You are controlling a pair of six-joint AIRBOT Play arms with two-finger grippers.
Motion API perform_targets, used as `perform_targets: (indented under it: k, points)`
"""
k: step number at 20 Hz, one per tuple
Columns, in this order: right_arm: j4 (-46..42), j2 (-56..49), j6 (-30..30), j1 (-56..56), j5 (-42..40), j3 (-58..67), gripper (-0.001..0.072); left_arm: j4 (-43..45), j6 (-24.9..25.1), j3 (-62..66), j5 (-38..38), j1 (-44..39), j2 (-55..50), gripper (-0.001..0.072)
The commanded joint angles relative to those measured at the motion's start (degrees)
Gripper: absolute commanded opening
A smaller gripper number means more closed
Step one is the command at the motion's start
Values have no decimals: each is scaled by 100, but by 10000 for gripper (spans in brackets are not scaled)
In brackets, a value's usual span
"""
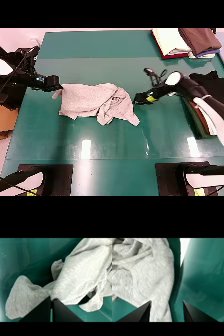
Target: Fold the shirts.
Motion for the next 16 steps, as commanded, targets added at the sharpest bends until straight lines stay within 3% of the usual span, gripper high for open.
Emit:
perform_targets:
  k: [1,3,4,6,7,8,14,15,16]
  points:
    - [98,-664,-33,398,-271,426,448,17,0,9,-22,11,-2,21]
    - [90,-944,-26,507,-247,813,446,17,-2,9,-33,11,-2,21]
    - [81,-1043,-15,551,-249,960,411,17,0,9,-61,11,-2,21]
    - [44,-1180,-15,588,-264,1174,251,17,0,9,-127,11,-2,21]
    - [46,-1202,-15,588,-267,1237,93,17,0,11,-149,11,-2,21]
    - [37,-1169,-15,588,-275,1285,18,20,2,13,-157,11,9,21]
    - [-761,-66,105,267,44,1731,18,136,-2,577,-129,11,483,20]
    - [-754,-11,168,186,179,1716,88,120,-4,634,-160,11,555,20]
    - [-682,-57,260,92,345,1659,370,79,-4,632,-192,9,575,21]
